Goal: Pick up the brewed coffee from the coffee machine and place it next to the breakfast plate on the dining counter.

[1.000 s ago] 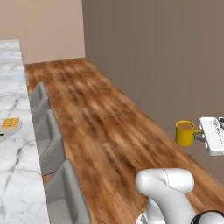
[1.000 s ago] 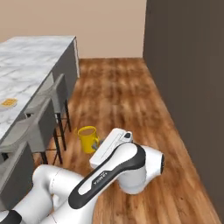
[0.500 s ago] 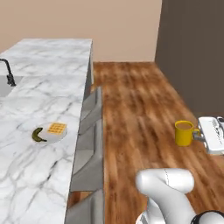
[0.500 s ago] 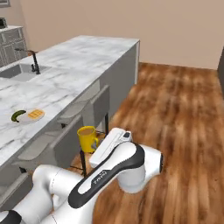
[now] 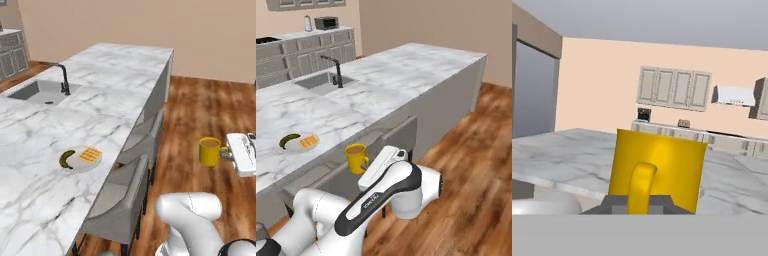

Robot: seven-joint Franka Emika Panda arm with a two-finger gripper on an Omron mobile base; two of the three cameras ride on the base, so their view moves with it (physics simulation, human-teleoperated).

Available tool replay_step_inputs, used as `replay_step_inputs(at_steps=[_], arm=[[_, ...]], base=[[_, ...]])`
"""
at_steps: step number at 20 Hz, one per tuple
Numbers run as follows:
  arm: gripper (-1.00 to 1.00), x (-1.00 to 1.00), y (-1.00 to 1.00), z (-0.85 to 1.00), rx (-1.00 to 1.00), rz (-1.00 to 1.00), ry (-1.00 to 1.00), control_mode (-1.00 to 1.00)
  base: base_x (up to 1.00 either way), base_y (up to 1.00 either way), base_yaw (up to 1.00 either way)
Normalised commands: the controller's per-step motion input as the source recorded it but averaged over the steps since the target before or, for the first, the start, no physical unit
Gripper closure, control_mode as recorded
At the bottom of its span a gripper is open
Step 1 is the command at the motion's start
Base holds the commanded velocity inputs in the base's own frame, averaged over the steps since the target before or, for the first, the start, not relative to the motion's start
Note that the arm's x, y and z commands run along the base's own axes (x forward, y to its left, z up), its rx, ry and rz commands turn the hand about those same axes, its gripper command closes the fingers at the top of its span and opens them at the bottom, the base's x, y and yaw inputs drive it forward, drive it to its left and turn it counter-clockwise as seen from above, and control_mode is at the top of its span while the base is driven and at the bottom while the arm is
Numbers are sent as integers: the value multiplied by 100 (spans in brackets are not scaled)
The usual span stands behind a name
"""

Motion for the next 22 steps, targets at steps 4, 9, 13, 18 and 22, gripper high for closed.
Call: replay_step_inputs(at_steps=[4,9,13,18,22], arm=[[100,0,0,0,0,0,0,100],[100,0,0,0,0,0,0,100],[100,0,0,0,0,0,0,100],[100,0,0,0,0,0,0,100],[100,0,0,0,0,0,0,100]], base=[[100,-19,64],[100,-19,68],[100,-26,67],[100,-26,68],[100,-31,66]])
